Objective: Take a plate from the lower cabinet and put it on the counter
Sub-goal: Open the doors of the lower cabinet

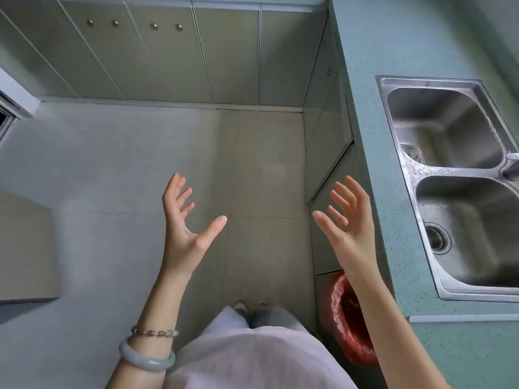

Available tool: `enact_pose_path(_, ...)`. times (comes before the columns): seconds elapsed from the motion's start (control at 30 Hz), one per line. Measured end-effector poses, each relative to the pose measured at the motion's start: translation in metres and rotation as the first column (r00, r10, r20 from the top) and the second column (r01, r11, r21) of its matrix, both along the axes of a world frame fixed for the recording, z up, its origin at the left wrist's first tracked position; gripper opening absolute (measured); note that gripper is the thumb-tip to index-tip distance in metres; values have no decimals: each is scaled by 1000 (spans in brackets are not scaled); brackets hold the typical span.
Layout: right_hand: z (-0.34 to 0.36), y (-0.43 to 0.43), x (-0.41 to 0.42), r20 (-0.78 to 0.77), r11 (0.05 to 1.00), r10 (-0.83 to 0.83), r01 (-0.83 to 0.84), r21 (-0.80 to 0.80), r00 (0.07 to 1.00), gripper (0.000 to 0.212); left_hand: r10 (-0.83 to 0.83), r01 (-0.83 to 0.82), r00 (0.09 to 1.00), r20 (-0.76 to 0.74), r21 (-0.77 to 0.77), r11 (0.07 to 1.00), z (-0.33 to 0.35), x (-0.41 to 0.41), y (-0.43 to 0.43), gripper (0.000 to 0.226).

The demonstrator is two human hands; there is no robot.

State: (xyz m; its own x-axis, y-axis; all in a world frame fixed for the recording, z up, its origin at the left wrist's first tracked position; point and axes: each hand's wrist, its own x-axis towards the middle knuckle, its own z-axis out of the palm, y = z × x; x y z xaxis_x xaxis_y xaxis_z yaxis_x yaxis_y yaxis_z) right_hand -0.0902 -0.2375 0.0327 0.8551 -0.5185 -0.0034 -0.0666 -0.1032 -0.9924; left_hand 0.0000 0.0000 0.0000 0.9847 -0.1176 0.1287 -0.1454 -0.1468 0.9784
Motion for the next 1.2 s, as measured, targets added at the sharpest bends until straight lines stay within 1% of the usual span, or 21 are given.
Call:
enact_pose_path(0.07,0,-2,3,-1,1000,5,-5,5,1000,70,23,-23,1000,0,1,1000,1,1,-2,91)
enact_pose_path(0.23,-5,-3,19,-16,999,36,-36,22,999,71,23,-23,1000,-10,2,1000,-2,9,-3,89)
enact_pose_path(0.43,-9,-7,61,-15,999,37,-36,17,999,70,19,-19,999,-39,8,1000,-3,45,-7,90)
enact_pose_path(0.73,-4,-17,178,34,999,-36,36,-7,999,67,-18,18,1000,-17,-13,1000,-2,168,-17,90)
enact_pose_path(0.9,1,-20,239,45,998,-67,67,-16,997,67,-80,80,997,-2,-17,997,4,235,-31,91)
enact_pose_path(1.1,2,-40,295,23,996,-79,80,-34,997,68,-86,86,996,-4,-2,996,7,302,-54,89)
enact_pose_path(1.2,-4,-60,328,-1,995,-89,89,-36,996,69,-83,83,996,-32,8,997,0,336,-70,89)
